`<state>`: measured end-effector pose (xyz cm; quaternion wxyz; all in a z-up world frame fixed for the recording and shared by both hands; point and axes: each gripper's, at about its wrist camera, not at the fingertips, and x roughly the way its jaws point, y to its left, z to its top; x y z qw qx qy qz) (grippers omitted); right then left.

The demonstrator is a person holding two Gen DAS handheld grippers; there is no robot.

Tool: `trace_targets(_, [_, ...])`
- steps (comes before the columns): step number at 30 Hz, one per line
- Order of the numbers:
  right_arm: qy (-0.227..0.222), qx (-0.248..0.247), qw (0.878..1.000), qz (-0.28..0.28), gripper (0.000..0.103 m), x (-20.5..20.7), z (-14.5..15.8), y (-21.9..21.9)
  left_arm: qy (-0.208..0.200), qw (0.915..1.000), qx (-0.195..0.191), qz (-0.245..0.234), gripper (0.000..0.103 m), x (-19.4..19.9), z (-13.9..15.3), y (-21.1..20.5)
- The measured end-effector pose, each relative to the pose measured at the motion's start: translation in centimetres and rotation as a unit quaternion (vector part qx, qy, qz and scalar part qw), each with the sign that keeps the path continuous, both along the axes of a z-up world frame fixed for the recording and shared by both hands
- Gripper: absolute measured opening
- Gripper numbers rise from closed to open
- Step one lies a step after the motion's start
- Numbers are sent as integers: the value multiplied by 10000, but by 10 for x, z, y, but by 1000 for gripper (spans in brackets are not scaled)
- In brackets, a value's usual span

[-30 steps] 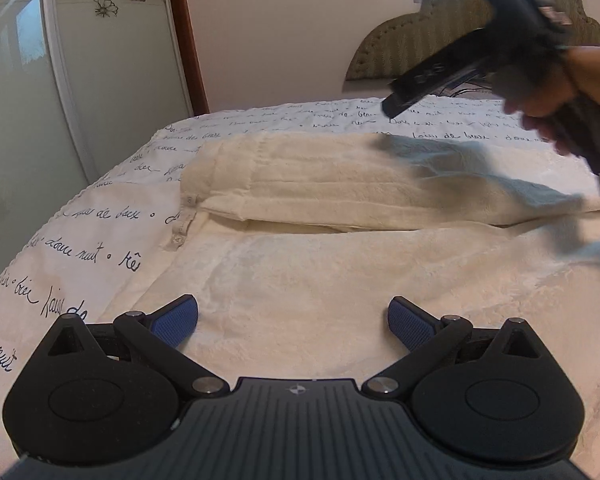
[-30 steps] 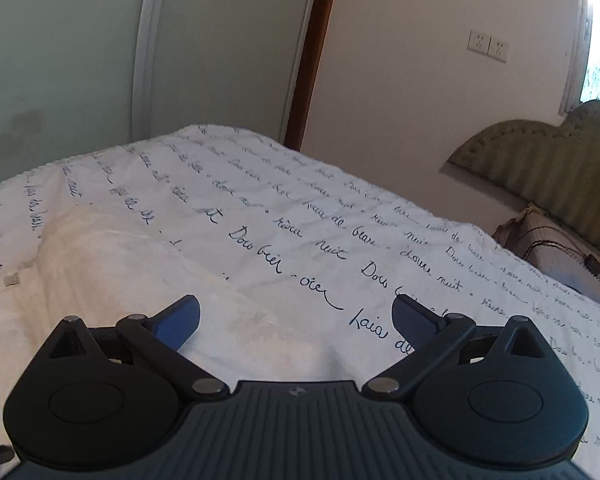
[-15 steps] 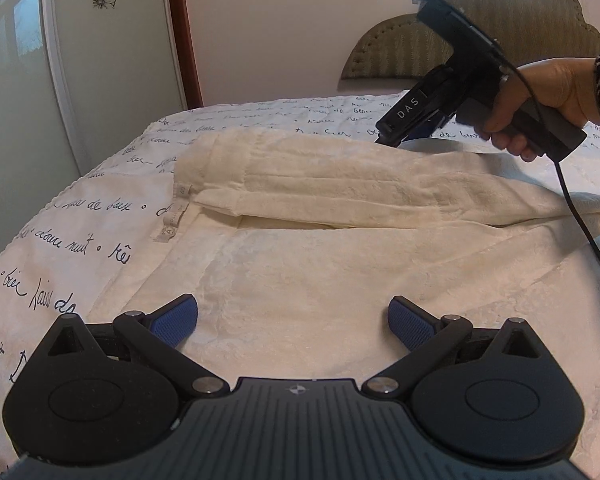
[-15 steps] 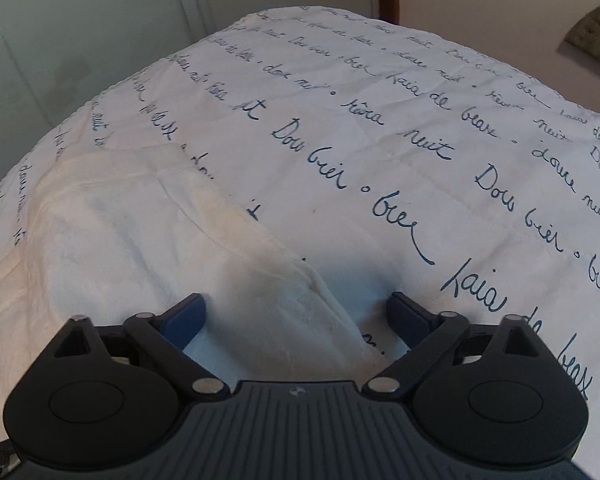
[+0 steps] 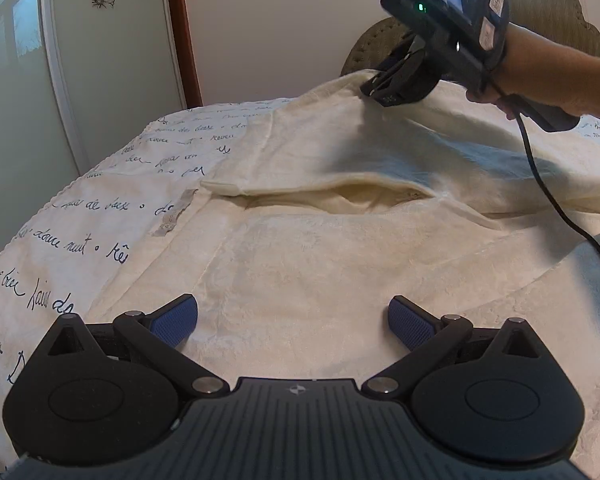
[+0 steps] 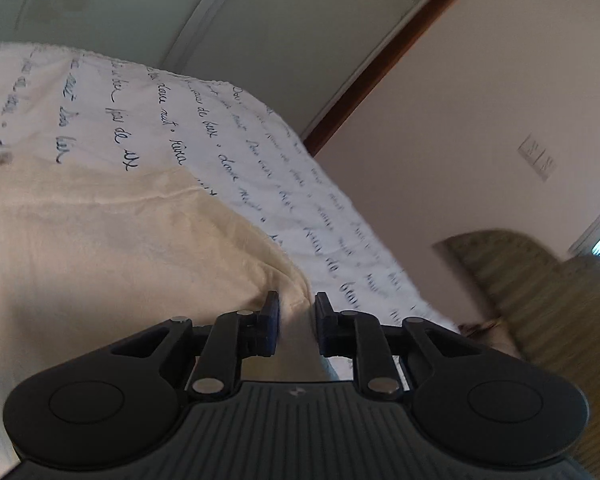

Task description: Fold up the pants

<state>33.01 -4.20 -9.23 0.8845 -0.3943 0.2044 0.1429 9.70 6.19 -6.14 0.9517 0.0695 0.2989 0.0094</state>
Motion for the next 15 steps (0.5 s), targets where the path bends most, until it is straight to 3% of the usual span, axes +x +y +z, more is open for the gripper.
trace_targets(6, [-804, -492, 9944, 475, 17, -63, -2, 13, 12, 9994, -359, -6, 103, 0, 3, 10])
trace_targets(9, [-1064, -566, 9904, 678, 17, -104, 8, 13, -117, 9964, -842, 39, 102, -3, 10, 23])
trace_targets(12, [-1191, -622, 9870, 877, 17, -148, 17, 12, -424, 9865, -1561, 256, 101, -12, 25, 45])
trace_targets(15, [-1186, -652, 9849, 1076, 17, -195, 19, 13, -810, 9660, -2430, 358, 102, -26, 44, 70])
